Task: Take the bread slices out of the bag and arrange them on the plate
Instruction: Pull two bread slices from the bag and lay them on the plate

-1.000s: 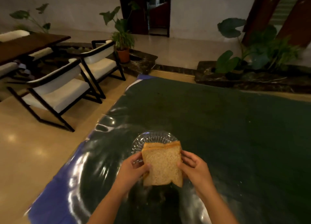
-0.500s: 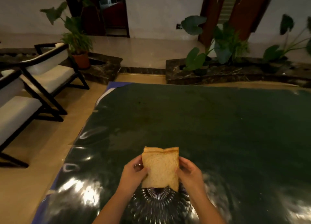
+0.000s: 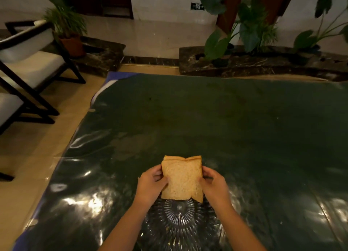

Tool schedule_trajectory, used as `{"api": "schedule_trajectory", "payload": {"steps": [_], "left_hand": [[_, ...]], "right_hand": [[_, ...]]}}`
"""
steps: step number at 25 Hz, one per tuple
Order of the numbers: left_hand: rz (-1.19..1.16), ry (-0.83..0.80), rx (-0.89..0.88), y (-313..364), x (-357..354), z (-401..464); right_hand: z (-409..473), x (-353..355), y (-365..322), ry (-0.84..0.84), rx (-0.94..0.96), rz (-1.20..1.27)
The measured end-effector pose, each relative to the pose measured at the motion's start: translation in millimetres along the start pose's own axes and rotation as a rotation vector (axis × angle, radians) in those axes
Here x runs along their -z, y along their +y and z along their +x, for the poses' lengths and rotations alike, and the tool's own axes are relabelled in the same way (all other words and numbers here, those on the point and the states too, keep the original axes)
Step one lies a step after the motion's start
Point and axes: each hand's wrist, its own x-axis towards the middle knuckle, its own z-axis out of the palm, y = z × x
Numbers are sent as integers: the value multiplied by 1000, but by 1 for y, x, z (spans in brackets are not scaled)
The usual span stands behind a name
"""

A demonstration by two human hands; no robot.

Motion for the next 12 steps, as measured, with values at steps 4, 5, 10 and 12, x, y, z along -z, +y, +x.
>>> {"api": "schedule_trajectory", "payload": {"steps": [4, 5, 10, 12], "left_hand": [[86, 101, -66, 1, 0, -5], [101, 110, -67, 1, -1, -7], [141, 181, -32, 6, -6, -13], [127, 200, -31, 13, -7, -14]], "right_hand": [[-2, 3, -4, 61, -31, -116], [-3, 3, -5, 74, -37, -134], [-10, 1, -7, 125, -89, -181], [-12, -1, -13, 145, -105, -160]]}}
